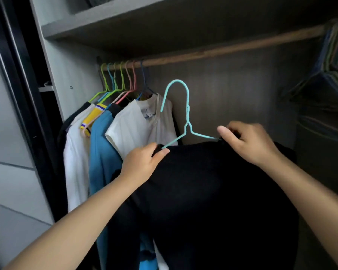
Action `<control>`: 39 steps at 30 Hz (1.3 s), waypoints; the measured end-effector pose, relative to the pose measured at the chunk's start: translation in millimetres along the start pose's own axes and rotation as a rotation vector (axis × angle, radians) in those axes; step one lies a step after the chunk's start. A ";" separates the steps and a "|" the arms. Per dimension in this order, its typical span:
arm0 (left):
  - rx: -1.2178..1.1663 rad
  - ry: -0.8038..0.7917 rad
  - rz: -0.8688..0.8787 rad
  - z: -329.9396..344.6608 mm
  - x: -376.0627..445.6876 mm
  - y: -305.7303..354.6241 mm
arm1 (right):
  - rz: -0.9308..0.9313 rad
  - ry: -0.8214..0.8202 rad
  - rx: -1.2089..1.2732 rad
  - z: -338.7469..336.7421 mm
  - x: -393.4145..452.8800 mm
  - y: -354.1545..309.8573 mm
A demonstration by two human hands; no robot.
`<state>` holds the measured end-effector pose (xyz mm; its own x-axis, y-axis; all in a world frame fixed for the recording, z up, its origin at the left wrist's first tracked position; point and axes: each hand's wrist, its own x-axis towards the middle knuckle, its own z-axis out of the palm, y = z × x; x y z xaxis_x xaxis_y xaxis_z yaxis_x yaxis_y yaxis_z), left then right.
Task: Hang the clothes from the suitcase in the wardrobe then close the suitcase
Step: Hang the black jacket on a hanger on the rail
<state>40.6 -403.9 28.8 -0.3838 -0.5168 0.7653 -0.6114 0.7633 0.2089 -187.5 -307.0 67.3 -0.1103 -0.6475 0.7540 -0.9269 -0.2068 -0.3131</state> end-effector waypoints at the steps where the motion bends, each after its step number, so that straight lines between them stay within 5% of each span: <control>1: -0.024 0.013 -0.034 -0.9 1.5 0.8 | -0.038 0.004 -0.014 -4.7 -0.6 2.9; 4: -0.074 0.095 -0.146 -3.3 6.2 -8.8 | -0.016 0.027 -0.091 -23.0 1.0 21.4; 11: -0.184 -0.001 -0.118 4.9 21.4 3.6 | -0.016 -0.392 -0.334 -42.8 -2.2 10.7; 17: 0.125 -0.341 -0.158 21.8 60.9 15.4 | 0.150 -0.235 -0.288 -55.5 8.7 23.9; 22: 0.554 -0.115 -0.257 3.9 85.2 -17.7 | 0.352 -0.030 -0.542 -80.2 15.6 23.2; 27: 0.511 -0.099 -0.563 -23.6 91.8 -59.0 | 0.480 0.031 -0.496 -82.5 53.2 -1.0; 32: 0.482 -0.282 -0.515 -35.0 92.7 -76.5 | 0.557 0.006 -0.373 -55.5 110.8 -26.1; 39: 0.532 -0.274 -0.431 -43.3 88.7 -81.4 | 0.501 0.032 -0.285 -1.5 157.5 -70.0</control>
<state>86.2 -495.1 106.0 -0.1499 -0.8602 0.4875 -0.9734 0.2148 0.0797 -140.6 -393.4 208.8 -0.5676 -0.5918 0.5723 -0.8182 0.3284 -0.4719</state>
